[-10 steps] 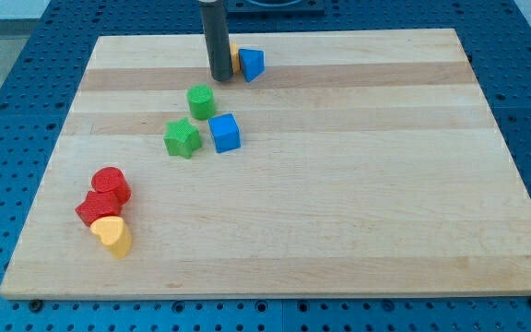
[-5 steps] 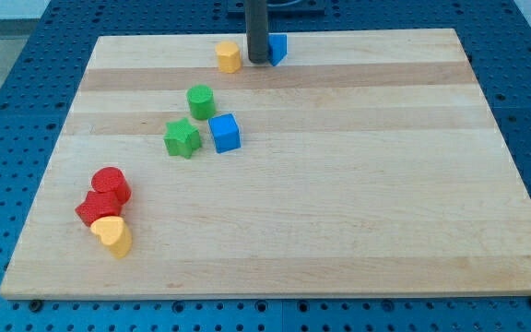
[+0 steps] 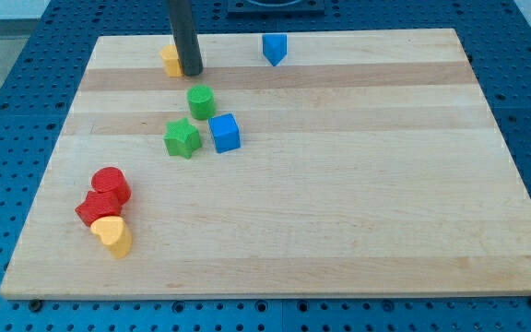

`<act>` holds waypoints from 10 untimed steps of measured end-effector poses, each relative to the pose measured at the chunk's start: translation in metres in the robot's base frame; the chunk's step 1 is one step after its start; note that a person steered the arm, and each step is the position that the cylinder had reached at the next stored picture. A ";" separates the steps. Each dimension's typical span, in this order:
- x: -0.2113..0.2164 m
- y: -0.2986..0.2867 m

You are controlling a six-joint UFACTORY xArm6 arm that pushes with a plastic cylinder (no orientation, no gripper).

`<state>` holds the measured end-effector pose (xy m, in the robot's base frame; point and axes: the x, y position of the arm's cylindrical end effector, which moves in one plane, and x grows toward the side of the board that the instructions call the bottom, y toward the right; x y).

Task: Separate the hexagon from the triangle

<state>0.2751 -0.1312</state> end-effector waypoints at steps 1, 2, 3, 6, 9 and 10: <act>-0.004 0.001; -0.013 0.001; -0.019 0.001; -0.025 0.001; -0.025 -0.033; -0.025 -0.043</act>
<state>0.2500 -0.1739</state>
